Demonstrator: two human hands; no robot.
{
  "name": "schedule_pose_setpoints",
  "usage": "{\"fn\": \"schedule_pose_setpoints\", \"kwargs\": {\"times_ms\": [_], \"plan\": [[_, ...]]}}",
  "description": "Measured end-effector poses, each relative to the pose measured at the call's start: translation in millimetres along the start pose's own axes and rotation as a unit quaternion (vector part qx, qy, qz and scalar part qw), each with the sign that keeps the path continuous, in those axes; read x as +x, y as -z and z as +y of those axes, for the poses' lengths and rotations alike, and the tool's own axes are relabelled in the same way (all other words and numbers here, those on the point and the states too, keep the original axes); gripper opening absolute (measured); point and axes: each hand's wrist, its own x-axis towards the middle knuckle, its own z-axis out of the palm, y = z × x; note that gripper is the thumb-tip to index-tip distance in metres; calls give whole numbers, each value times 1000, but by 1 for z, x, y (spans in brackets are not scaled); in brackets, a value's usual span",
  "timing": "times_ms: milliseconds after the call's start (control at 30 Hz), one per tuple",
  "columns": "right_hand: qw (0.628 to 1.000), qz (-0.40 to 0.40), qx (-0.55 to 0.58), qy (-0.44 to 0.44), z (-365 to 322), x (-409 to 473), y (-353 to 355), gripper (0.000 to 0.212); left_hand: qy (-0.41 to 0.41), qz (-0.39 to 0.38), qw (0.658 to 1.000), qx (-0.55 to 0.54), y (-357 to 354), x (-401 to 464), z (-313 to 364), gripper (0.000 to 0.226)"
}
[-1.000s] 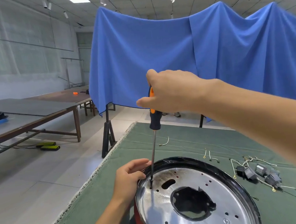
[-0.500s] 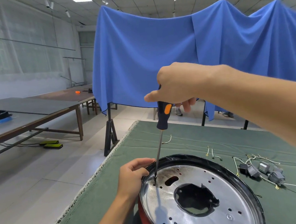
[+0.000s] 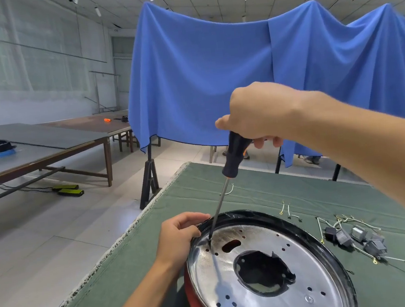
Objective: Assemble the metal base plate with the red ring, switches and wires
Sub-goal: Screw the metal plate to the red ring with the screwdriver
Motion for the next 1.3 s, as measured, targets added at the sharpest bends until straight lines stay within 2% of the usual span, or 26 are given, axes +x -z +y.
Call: {"fn": "schedule_pose_setpoints", "kwargs": {"times_ms": [33,100,167,233,300,333,400,467,533,633,667,767,800,867,967,1133,1200,1300], "plan": [[1000,18,-17,-5,0,0,0,41,2,1,1000,-1,0,0,0,39],[998,-51,40,-14,-2,-2,5,41,7,1,1000,2,-1,-1,1,39],[988,-111,104,-3,-6,-3,10,26,5,2,1000,-1,0,-1,0,39],[993,-83,77,12,-6,-5,5,24,5,0,1000,1,0,0,0,39],[1000,8,0,11,-5,-4,-2,38,7,0,1000,0,0,1,-2,39],[999,28,-15,4,-4,-3,-3,41,9,1,1000,-1,0,1,-2,38],[999,-29,33,-9,-4,-4,2,36,10,1,1000,-3,-1,0,0,38],[991,-93,99,-2,-4,-4,7,22,11,1,1000,-8,-1,-1,0,38],[991,-77,108,11,-2,-6,4,19,12,1,1000,-12,-1,-1,1,38],[1000,22,14,6,2,-4,-6,32,13,0,1000,-13,-1,0,0,37],[1000,21,15,-1,2,-4,-5,33,13,1,1000,-11,-1,-1,0,37],[988,-74,137,4,2,-3,2,18,12,1,1000,-6,-1,-2,1,37],[983,-82,163,13,3,-2,2,14,12,1,1000,-6,-1,-1,1,37],[983,-50,175,15,5,-3,-5,14,12,2,1000,-7,-1,-1,1,37],[993,37,113,-2,12,0,-14,28,12,5,1000,-6,-2,-1,0,37],[973,-72,218,15,14,-3,-5,17,13,4,1000,-7,-1,-1,1,36],[981,-39,192,13,16,-3,-10,17,10,2,1000,-3,-1,0,1,37],[990,12,140,4,17,-2,-14,28,11,2,1000,-3,-2,-2,2,36]]}}
